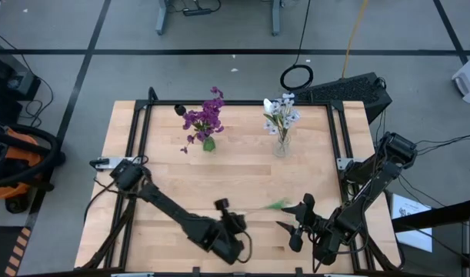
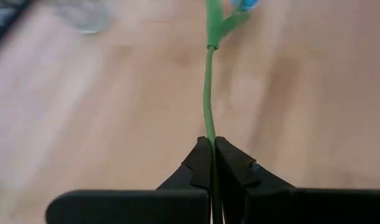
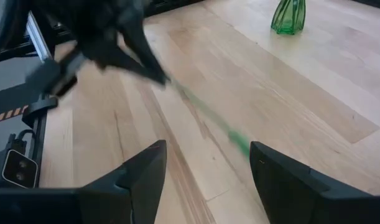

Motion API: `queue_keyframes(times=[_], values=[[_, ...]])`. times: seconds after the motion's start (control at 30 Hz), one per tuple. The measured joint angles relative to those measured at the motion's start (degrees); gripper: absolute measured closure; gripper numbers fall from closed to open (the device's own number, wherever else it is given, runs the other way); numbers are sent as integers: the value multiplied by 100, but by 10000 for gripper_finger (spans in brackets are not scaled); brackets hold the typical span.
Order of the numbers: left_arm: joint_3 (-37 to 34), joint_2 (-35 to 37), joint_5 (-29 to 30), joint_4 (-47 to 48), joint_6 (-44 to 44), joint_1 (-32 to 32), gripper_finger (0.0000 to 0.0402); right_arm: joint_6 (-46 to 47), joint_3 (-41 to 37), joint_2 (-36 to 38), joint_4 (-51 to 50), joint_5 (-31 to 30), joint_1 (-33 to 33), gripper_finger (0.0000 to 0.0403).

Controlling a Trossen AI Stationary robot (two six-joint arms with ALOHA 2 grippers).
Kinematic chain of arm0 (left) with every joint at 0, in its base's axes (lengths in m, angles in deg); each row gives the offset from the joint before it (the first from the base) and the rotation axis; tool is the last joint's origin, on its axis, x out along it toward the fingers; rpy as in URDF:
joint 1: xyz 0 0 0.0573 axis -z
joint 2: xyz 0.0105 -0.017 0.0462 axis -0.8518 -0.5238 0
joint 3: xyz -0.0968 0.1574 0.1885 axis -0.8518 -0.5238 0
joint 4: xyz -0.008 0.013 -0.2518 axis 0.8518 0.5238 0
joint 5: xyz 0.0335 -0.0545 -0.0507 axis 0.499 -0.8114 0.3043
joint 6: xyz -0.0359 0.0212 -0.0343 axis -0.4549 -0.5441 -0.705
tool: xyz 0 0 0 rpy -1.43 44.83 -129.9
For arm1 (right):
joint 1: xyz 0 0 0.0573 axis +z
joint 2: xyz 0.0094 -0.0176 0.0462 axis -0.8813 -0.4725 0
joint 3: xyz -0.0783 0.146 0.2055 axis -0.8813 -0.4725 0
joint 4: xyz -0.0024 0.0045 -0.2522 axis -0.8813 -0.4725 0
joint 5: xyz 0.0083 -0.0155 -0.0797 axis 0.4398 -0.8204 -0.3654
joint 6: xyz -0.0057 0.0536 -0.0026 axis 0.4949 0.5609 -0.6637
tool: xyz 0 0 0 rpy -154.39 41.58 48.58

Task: Sort flowers into vase by color
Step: Put the white flower into the transparent vase

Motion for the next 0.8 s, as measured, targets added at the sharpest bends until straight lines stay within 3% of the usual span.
queue_keyframes(times=[0.23,0.5,0.63,0.8], values=[[0,537,1036,1898,-1721,529,389,0,0,0,-1,-37,0,181],[0,1076,2107,3128,-2504,823,389,-267,0,-252,427,-140,-6,181],[0,1395,2154,2770,-1990,805,389,-608,0,-476,802,-140,-63,181],[0,1766,1654,1738,-648,746,389,-1182,0,-677,1359,-129,-251,181]])
